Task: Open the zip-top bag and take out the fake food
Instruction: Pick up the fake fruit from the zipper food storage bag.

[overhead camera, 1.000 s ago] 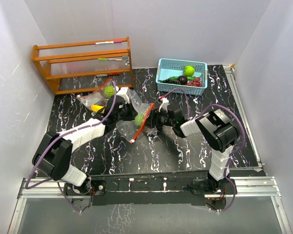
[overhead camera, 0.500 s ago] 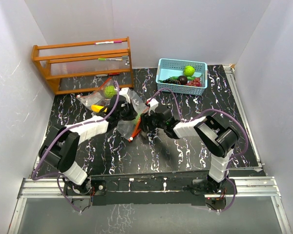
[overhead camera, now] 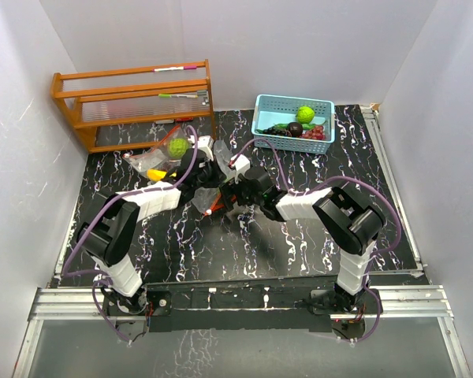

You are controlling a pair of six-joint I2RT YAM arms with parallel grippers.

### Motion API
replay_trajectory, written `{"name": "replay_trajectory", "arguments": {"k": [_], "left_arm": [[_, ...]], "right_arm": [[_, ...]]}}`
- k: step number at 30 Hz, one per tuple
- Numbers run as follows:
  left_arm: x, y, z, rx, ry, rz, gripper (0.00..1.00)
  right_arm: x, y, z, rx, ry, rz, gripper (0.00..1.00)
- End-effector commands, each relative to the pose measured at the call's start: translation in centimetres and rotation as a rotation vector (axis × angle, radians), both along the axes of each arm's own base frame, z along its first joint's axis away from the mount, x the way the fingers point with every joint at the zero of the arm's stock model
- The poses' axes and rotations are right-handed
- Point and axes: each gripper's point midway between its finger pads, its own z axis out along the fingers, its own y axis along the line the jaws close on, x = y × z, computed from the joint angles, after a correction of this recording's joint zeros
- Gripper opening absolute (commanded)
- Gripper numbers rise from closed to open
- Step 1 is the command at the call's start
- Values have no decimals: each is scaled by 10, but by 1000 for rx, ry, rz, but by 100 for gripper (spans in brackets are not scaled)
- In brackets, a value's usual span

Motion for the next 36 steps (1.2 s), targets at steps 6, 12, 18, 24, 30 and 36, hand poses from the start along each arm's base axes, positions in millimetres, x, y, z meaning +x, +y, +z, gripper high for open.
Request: {"name": "replay_trajectory", "arguments": {"k": [6,12,18,24,30,36], "left_arm": [[-41,12,-64,109,229,-48,0],[-42,11,-66,110,237,-52,0],[-42,13,-66,114,239,-50,0],[-40,13,-67,112,239,-47,0],[-40,15,-68,110,247,-38,0],[-40,17,-68,105,249,-28,0]], "right_arm": [[42,22,42,37,-173,-29,96],[48,40,40,68,-168,17,97],[50,43,30,58,-146,18,91],[48,29,43,44,-163,-30,71],[44,19,69,50,-186,-57,57],[42,8,101,84,-210,-97,55]]}}
